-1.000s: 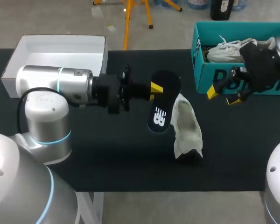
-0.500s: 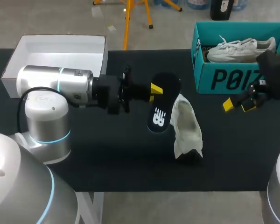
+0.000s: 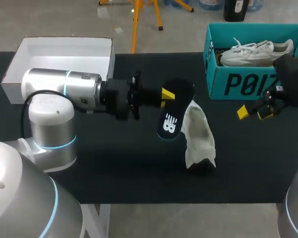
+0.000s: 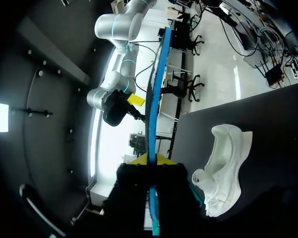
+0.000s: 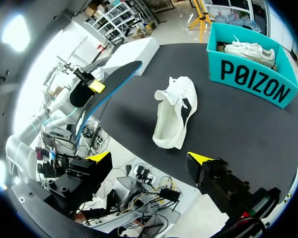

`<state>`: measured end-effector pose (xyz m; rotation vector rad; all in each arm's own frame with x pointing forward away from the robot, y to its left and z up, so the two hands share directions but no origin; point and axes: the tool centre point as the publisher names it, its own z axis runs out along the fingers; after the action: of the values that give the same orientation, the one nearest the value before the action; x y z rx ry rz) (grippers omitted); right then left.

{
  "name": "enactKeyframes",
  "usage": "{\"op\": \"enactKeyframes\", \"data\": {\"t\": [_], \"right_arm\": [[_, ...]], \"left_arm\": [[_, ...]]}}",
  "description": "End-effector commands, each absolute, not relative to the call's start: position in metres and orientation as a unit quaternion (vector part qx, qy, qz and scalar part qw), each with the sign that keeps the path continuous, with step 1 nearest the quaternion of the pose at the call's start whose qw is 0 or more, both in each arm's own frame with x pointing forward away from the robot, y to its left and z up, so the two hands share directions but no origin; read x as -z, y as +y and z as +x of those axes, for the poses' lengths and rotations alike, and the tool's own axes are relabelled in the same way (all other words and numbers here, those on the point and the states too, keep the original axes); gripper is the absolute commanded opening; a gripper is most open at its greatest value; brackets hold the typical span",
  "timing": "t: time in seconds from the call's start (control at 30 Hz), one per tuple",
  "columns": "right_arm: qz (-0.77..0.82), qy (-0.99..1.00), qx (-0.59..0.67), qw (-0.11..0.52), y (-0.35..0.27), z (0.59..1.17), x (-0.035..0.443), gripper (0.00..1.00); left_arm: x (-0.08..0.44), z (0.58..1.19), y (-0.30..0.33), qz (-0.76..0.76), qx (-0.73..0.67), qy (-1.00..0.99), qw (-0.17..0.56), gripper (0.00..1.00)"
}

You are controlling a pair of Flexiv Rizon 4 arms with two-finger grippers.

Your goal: Take the shoe out of the shoebox, open the shoe tongue, remove and reinsert the insole, then place the shoe into the shoebox

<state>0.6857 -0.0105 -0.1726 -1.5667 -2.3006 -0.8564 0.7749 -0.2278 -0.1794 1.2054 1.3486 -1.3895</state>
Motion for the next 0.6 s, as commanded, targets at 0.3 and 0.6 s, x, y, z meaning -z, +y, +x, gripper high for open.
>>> {"op": "enactKeyframes", "data": {"t": [0.3, 0.6], "right_arm": [[-0.535, -0.785, 0.291, 0.114, -0.0095, 0.6859, 0.1733, 1.00], [-0.535, -0.785, 0.291, 0.114, -0.0095, 0.6859, 0.1733, 1.00]], "left_arm": [[0.1796, 0.7758, -0.2284, 0.481, 0.554, 0.537, 0.416, 0.00], [0.1841, 0.7690, -0.2189, 0.474, 0.574, 0.537, 0.398, 0.00]]}}
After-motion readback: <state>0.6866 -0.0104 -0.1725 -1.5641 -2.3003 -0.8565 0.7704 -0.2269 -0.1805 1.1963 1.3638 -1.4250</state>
